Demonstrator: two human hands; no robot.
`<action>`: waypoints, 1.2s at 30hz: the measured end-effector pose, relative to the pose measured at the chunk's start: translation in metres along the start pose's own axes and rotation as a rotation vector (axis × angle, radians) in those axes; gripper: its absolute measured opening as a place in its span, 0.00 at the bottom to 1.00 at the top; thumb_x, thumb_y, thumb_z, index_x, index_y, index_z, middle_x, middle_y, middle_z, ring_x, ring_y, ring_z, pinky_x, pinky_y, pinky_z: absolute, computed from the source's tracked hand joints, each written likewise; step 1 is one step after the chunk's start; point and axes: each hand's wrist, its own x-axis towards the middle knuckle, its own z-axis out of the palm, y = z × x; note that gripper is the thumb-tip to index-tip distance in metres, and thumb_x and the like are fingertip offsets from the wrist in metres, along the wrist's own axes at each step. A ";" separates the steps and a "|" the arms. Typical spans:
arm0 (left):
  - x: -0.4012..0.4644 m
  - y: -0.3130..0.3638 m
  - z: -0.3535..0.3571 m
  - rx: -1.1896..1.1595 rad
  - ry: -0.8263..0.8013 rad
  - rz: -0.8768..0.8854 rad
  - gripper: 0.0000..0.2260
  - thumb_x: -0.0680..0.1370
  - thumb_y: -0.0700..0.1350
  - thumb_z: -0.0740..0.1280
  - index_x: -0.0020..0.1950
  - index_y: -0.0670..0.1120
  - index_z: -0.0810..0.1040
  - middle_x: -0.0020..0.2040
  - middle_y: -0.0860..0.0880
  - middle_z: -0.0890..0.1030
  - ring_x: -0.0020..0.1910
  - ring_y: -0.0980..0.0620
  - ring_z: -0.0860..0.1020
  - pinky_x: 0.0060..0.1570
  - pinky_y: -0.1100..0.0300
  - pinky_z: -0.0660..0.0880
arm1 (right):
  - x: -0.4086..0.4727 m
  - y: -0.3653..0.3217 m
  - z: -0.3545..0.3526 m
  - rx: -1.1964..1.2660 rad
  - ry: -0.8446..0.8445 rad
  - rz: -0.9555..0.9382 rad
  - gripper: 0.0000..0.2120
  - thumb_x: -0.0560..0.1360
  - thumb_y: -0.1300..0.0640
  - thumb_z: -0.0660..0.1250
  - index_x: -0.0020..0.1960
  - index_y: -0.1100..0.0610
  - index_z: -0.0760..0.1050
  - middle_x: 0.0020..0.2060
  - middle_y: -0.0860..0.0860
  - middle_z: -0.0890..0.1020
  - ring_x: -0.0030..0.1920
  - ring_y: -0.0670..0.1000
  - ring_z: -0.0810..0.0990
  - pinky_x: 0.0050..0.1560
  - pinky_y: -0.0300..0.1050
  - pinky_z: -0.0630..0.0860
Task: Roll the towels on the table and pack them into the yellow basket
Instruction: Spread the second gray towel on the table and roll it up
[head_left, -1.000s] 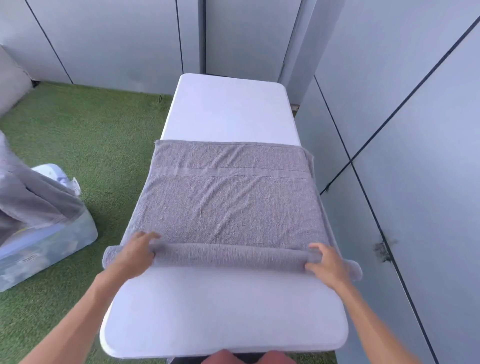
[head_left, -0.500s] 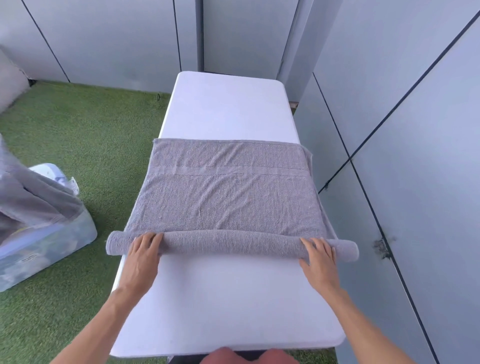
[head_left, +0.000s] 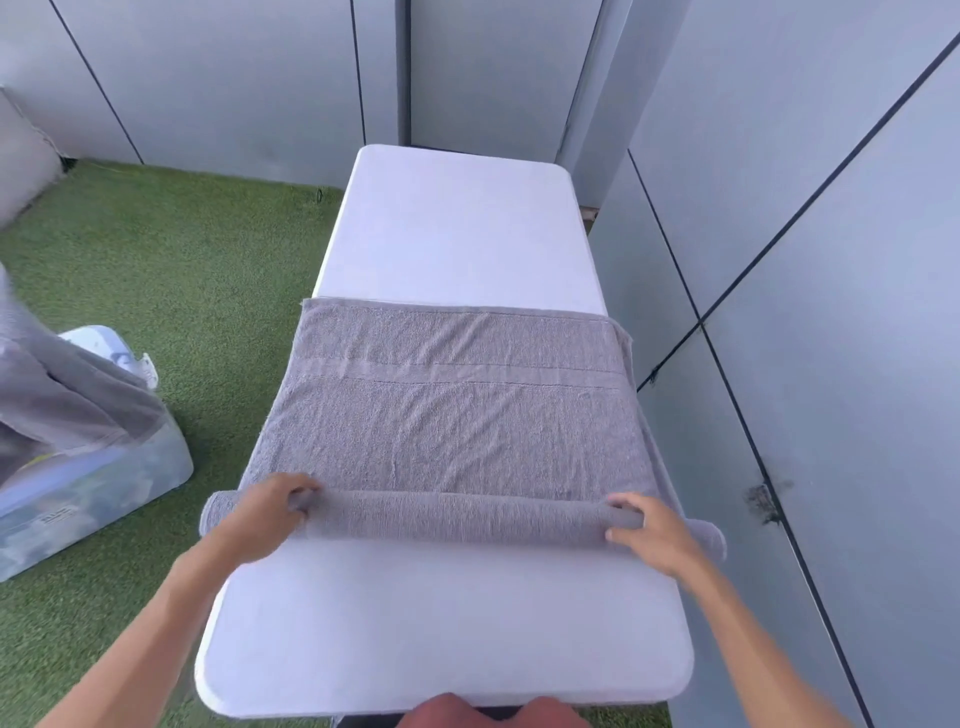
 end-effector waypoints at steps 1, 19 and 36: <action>0.001 0.004 -0.002 0.013 0.108 0.002 0.12 0.74 0.34 0.68 0.54 0.48 0.80 0.51 0.45 0.77 0.52 0.41 0.76 0.51 0.53 0.71 | 0.003 -0.002 0.004 0.011 0.103 -0.019 0.20 0.71 0.60 0.73 0.61 0.52 0.76 0.56 0.50 0.75 0.57 0.51 0.76 0.51 0.39 0.70; -0.001 -0.001 0.031 0.412 0.336 0.212 0.20 0.69 0.33 0.71 0.61 0.42 0.75 0.53 0.44 0.79 0.53 0.40 0.77 0.55 0.47 0.73 | 0.009 0.010 0.040 -0.544 0.315 -0.220 0.19 0.77 0.54 0.66 0.66 0.55 0.71 0.61 0.49 0.75 0.66 0.54 0.68 0.66 0.51 0.59; -0.036 -0.005 0.037 0.135 0.520 0.229 0.13 0.74 0.36 0.68 0.58 0.43 0.79 0.57 0.45 0.78 0.58 0.42 0.76 0.60 0.46 0.71 | -0.020 0.014 0.066 -0.474 0.455 -0.223 0.20 0.77 0.50 0.58 0.66 0.55 0.74 0.66 0.52 0.74 0.69 0.56 0.68 0.69 0.57 0.61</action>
